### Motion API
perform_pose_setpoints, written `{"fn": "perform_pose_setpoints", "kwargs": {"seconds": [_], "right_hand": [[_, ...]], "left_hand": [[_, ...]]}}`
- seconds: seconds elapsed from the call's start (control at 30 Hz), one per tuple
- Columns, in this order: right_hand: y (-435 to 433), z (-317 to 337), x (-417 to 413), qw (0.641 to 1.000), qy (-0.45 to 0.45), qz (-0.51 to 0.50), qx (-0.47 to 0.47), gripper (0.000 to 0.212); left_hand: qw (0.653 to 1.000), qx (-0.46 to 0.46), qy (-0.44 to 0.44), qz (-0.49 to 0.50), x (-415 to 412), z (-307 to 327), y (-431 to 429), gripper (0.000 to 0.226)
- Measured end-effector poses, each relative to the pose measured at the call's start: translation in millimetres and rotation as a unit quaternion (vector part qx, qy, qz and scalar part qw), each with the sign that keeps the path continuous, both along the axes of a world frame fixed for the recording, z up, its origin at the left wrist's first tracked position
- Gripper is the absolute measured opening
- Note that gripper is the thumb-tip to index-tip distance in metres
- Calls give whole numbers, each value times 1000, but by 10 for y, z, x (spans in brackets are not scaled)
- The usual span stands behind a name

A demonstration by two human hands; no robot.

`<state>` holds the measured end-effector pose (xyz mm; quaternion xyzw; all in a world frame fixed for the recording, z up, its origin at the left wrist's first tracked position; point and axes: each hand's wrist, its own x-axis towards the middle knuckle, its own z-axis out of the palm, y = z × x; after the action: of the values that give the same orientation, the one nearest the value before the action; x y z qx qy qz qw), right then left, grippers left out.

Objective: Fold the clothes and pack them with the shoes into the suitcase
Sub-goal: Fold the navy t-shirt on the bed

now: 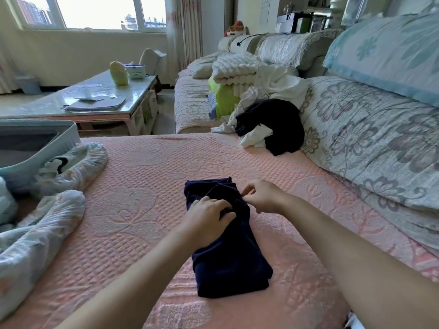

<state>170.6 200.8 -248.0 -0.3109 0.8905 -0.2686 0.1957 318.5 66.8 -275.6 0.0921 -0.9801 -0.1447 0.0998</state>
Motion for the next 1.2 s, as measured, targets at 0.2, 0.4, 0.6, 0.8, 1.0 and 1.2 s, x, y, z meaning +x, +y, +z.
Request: {"fn": "perform_pose_setpoints", "kwargs": {"seconds": [0.2,0.4,0.6,0.8,1.0,1.2], "right_hand": [[-36,-67,18,996,-13,-1,-87,16],[-76,-149,42,988,-3,40,-150,19],[-96,-223,120,991,53,69,-100,31],[-106,-244,165,988,115,73,-75,41],[-49,-289,152,989,122,86,3,49],[-148,-325,139,987,138,84,-8,54]], "left_hand": [[956,250,44,146,-133,104,178,26],[943,298,-141,47,121,324,-13,16],[939,304,-127,96,94,438,-117,29],[988,61,9,143,-260,75,-343,24],[995,-75,-1,62,-482,-14,-567,32],[979,65,98,168,-507,-57,-664,18]]}}
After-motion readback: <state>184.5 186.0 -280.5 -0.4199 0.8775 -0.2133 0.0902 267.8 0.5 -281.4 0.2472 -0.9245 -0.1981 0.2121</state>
